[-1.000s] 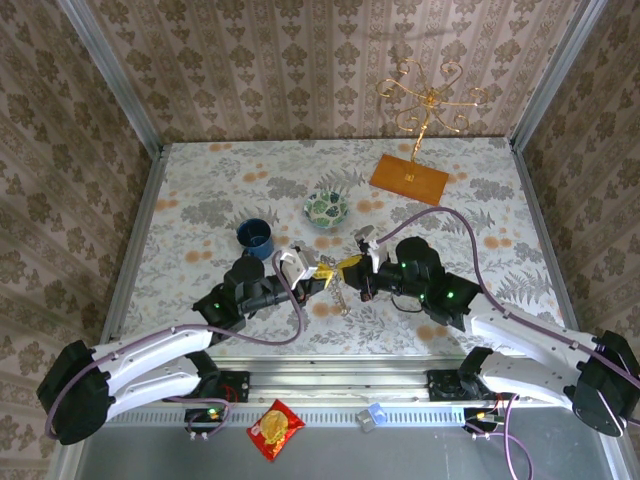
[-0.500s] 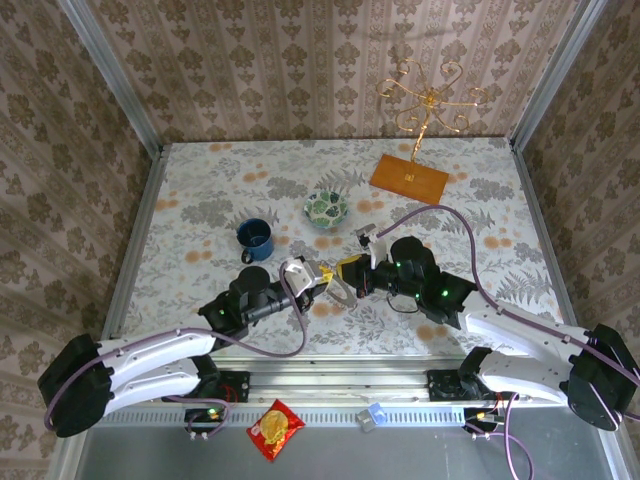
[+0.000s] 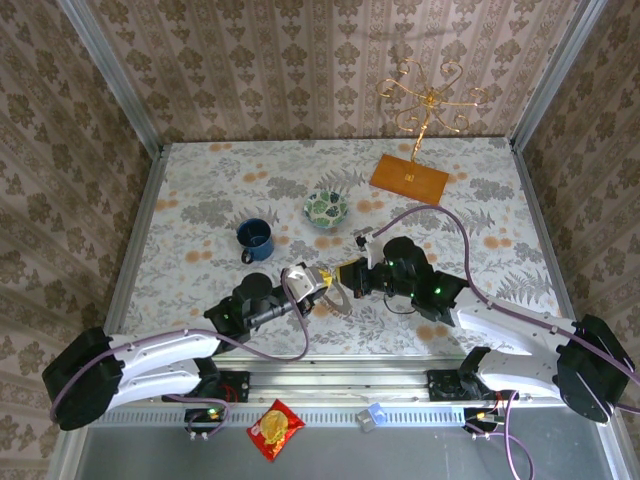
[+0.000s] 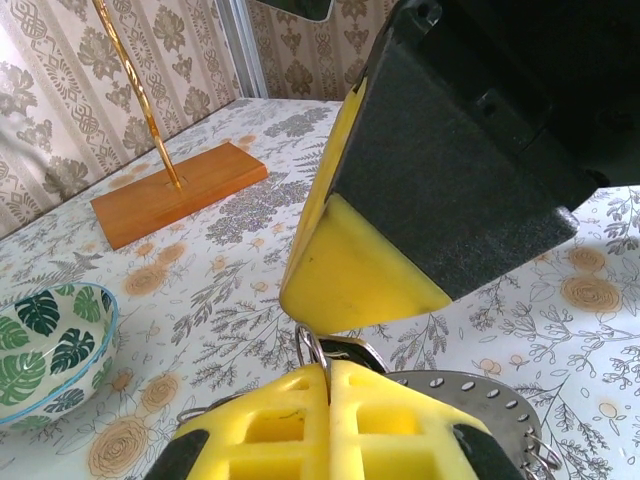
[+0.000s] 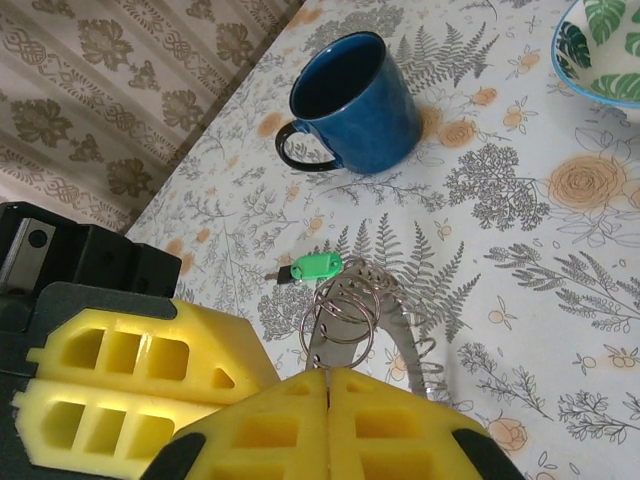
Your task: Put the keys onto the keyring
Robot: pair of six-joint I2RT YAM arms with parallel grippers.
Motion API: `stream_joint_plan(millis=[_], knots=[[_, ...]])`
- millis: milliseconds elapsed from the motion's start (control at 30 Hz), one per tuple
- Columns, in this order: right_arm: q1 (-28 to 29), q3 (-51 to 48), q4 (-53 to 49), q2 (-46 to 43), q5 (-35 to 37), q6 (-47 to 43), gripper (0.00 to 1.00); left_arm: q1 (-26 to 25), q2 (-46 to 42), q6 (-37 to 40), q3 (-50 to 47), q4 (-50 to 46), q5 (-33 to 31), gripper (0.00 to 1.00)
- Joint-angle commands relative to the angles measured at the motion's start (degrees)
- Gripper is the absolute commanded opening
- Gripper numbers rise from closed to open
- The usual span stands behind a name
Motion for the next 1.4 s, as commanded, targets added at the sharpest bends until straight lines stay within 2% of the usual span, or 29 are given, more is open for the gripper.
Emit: stream_joint_plan(millis=[0, 167, 367, 500, 600, 700, 900, 1133, 1367], knots=[[-0.82, 1.04, -0.13, 0.11, 0.5, 0.83, 0.15, -1.2, 0.28, 1.53, -0.44, 5.18, 0.88, 0.0], [-1.59, 1.23, -2.41, -0.57, 0.45, 0.14, 0.3, -1.3, 2.08, 1.81, -1.95, 8.43, 0.53, 0.0], [-3.45, 1.82, -6.55, -2.72, -0.21, -5.35, 0.35, -1.29, 3.49, 1.46, -4.01, 13.17, 0.45, 0.0], [-3.78, -0.41, -6.7, -6.36, -3.41, -19.23, 0.37, -0.96, 3.28, 1.54, -5.59, 16.01, 2.41, 0.0], [-3.69, -4.85, -3.78, -10.84, -10.67, -32.22, 0.4, -0.25, 3.44, 1.39, -6.92, 18.93, 5.96, 0.0], [-3.7, -8.2, -0.51, -14.29, -14.67, -40.26, 0.43, 0.29, 3.55, 1.72, -7.67, 20.74, 9.44, 0.0], [-3.22, -5.75, -3.67, -11.94, -19.62, -42.1, 0.42, 0.69, 3.63, 4.0, -8.04, 21.15, 14.41, 0.0], [-1.57, -4.86, -2.54, -7.63, -16.06, -41.66, 0.34, 0.86, 4.18, 3.78, -7.96, 22.06, 17.41, 0.0], [-1.23, -4.41, -2.33, -6.32, -17.34, -41.68, 0.23, 0.94, 5.26, 2.95, -8.31, 24.19, 18.03, 0.0]])
